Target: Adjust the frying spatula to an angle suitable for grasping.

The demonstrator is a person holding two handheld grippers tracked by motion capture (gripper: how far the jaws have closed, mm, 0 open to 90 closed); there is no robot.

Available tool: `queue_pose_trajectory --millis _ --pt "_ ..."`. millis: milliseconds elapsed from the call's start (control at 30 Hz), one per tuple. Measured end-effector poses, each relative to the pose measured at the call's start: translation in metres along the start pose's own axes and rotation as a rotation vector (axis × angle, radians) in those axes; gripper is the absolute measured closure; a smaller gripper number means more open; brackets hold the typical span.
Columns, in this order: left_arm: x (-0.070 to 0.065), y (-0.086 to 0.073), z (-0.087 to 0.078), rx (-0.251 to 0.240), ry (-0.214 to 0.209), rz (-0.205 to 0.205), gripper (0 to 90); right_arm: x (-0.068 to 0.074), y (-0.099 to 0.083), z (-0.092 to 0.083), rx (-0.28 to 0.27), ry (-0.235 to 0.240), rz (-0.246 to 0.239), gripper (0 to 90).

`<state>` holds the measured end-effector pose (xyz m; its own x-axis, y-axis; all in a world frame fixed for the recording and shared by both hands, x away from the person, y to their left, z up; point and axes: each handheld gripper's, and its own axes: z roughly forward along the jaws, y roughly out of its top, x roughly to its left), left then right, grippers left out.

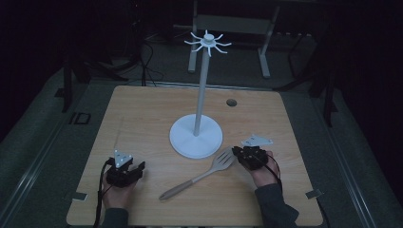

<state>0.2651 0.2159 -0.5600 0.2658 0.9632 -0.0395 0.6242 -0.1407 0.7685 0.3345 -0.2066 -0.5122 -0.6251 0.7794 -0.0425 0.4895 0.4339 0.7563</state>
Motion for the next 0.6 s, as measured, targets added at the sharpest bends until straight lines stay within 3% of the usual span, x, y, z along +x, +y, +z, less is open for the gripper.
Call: queue_pose_trajectory --millis 200,333,600 --pt "0.000 0.000 0.001 0.005 -0.004 -0.001 47.3 0.001 0.007 0.018 0.052 0.003 -0.020 84.5" --pt "0.000 0.000 0.001 0.009 -0.004 -0.001 47.2 0.002 0.011 0.023 0.062 0.003 -0.031 89.8" --pt "0.001 0.000 0.001 0.014 -0.002 -0.004 46.8 0.006 0.014 0.034 0.131 0.001 -0.073 90.0"
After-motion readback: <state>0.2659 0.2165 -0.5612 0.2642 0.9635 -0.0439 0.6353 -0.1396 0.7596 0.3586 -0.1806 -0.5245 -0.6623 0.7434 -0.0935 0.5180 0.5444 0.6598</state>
